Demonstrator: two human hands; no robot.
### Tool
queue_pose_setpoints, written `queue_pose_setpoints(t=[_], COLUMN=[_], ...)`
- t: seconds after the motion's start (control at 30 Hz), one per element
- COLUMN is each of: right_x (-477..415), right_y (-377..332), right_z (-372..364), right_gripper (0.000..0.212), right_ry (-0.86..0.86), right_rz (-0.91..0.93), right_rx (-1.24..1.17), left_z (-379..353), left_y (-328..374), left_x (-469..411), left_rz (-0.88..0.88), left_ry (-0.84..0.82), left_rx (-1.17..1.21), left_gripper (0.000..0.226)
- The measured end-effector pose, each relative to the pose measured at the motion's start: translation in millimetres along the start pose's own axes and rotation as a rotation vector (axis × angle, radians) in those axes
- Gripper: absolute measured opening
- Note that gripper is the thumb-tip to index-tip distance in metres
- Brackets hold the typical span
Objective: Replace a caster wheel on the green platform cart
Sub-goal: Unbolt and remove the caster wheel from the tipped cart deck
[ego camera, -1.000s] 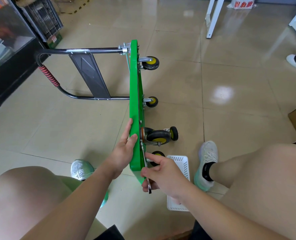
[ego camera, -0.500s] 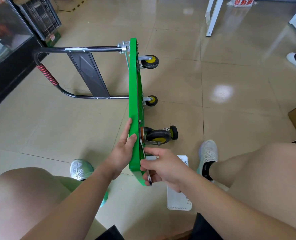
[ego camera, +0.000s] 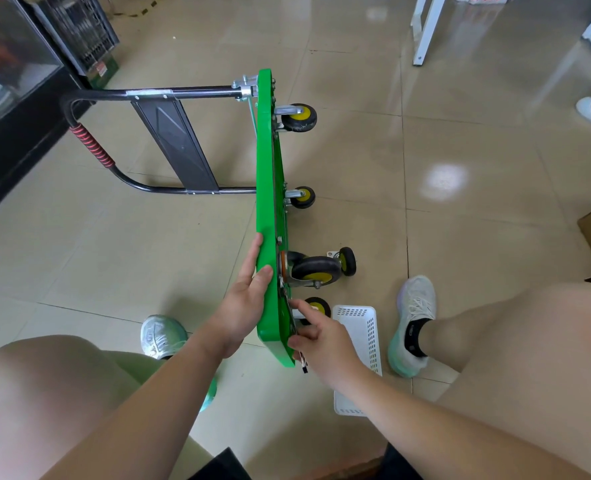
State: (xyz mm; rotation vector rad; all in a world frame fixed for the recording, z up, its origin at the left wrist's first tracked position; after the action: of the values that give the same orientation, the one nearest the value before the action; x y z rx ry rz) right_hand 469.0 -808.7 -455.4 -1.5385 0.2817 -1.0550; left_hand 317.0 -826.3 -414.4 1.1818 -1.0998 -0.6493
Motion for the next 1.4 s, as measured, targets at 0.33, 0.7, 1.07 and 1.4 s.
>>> queue_pose_setpoints(t=[0.33, 0.7, 1.07, 1.4], right_x=[26.6, 45.5, 28.3, 21.5], right_y=[-3.6, -35.2, -49.8, -31.5], right_z=[4.9, 5.1, 1.1, 1.5], right_gripper=[0.063, 0.058, 0.053, 0.057], right_ry=[-0.023, -0.104, -0.14, -0.105], right_rz=[-0.045, -0.179, -0.175, -0.159], right_rx=[-0.008, -0.271, -0.35, -0.188], left_z=[0.5, -0.5, 0.2, -0.3], left_y=[-0.6, 0.3, 0.6, 1.0], left_x=[-0.8, 0.0, -1.2, 0.4], left_rz=[-0.014, -0.012, -0.028, -0.013], left_ry=[-0.006, -0.002, 0.002, -0.003], left_rx=[-0.019, -0.019, -0.037, -0.029], left_gripper=[0.05, 0.052, 0.052, 0.052])
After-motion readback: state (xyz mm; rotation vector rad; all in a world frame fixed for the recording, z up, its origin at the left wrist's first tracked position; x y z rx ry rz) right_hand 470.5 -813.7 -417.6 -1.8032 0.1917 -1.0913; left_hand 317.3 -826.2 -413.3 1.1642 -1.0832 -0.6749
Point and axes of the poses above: each hand's wrist, its own x-axis away from the middle knuckle, its own z-axis out of the back of the hand, y = z × x, the point moved 6 cm from there along -x, towards the middle knuckle, and after that the axes turned 3 degrees about y, right-handed, at the moved point
